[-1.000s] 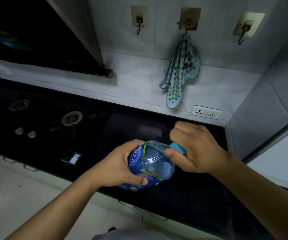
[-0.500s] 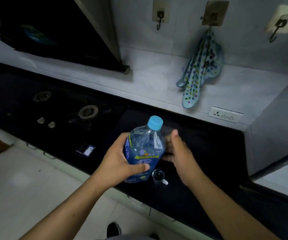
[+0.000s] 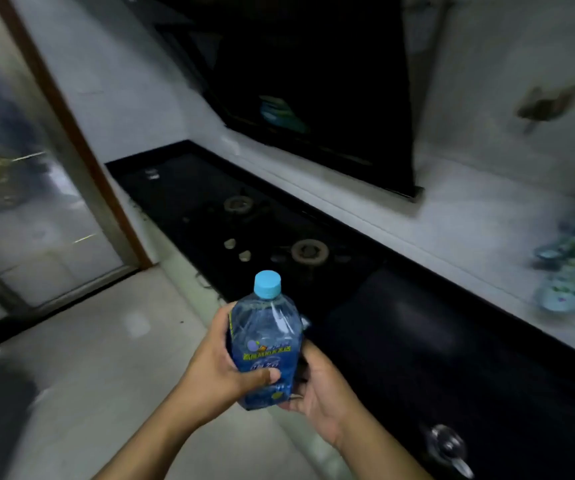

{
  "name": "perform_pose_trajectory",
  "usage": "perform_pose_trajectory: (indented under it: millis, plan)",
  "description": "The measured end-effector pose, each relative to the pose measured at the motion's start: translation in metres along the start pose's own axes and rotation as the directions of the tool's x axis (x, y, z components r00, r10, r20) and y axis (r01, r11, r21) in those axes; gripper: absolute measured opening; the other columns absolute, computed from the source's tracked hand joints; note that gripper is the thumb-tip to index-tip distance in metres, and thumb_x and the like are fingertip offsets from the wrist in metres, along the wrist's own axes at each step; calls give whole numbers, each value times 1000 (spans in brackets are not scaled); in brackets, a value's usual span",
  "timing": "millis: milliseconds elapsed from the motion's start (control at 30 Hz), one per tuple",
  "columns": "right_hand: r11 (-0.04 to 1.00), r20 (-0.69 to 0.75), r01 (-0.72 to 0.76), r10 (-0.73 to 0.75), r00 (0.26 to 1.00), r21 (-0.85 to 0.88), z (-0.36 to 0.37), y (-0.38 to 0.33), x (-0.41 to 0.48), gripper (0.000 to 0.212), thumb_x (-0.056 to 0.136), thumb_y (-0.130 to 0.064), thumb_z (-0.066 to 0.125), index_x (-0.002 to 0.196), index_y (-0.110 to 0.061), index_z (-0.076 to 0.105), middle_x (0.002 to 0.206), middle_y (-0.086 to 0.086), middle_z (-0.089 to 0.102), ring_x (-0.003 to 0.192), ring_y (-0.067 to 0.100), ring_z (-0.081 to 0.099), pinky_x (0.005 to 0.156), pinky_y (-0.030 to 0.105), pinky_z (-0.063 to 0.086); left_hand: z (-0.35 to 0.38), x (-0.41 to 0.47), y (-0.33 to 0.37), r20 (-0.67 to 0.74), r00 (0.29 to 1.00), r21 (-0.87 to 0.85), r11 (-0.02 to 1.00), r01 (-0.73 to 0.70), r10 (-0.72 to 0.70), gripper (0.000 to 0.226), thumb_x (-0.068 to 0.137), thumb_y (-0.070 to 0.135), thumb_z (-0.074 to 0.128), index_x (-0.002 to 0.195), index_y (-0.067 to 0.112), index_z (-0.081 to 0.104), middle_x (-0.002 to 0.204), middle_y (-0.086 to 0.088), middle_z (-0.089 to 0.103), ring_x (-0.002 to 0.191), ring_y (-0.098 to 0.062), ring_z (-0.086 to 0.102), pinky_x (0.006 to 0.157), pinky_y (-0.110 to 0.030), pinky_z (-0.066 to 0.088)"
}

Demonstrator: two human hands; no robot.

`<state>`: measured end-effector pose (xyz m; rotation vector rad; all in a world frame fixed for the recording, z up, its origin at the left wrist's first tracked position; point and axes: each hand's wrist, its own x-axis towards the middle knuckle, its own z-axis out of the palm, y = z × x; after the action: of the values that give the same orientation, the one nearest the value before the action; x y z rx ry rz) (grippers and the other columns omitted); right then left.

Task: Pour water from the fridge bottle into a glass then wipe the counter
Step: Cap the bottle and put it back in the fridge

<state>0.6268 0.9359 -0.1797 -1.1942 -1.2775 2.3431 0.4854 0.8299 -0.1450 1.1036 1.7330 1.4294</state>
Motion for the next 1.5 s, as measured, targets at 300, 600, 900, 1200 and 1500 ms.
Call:
perform_pose_trajectory:
  millis: [300,600,900,1200,1500]
  plan:
    - [971,315,1,77,946,-241,255,12,78,46,88,-63,53,99,-27,79,97,4,77,76,13,72,62,27,55,-240,-69,-20,-413,911,19,1000,21,-11,83,59,7,92,129,26,51,117,4,72,107,-19,73,85,-29,61]
    - [943,633,91,141,762,-319,487,42,110,43,97,-52,51,119,-20,69,110,9,75,101,26,71,97,51,53,-424,-155,-32,-763,646,71,995,69,9,83,56,19,96,128,25,54,118,1,73,107,-17,73,84,-29,61]
    - [898,843,225,236,483,-379,658,78,157,34,101,-46,46,121,-25,63,112,2,74,103,20,71,95,49,55,-548,-205,-57,-950,311,12,995,94,-18,83,56,31,99,127,29,58,122,-8,73,109,-27,73,82,-33,62]
    - [859,914,314,369,166,-404,808,105,182,35,100,-46,47,120,-21,61,110,1,73,98,15,72,74,27,59,-641,-241,-70,-1000,-30,-3,990,142,1,75,58,19,96,124,23,60,119,-11,74,106,-29,74,81,-35,62]
    - [832,901,378,433,14,-405,923,166,162,47,87,-61,47,119,-29,59,104,-10,74,95,12,72,69,22,58,-724,-316,-85,-992,-128,-39,989,144,-20,85,53,32,99,128,23,57,122,-10,72,111,-31,72,88,-47,61]
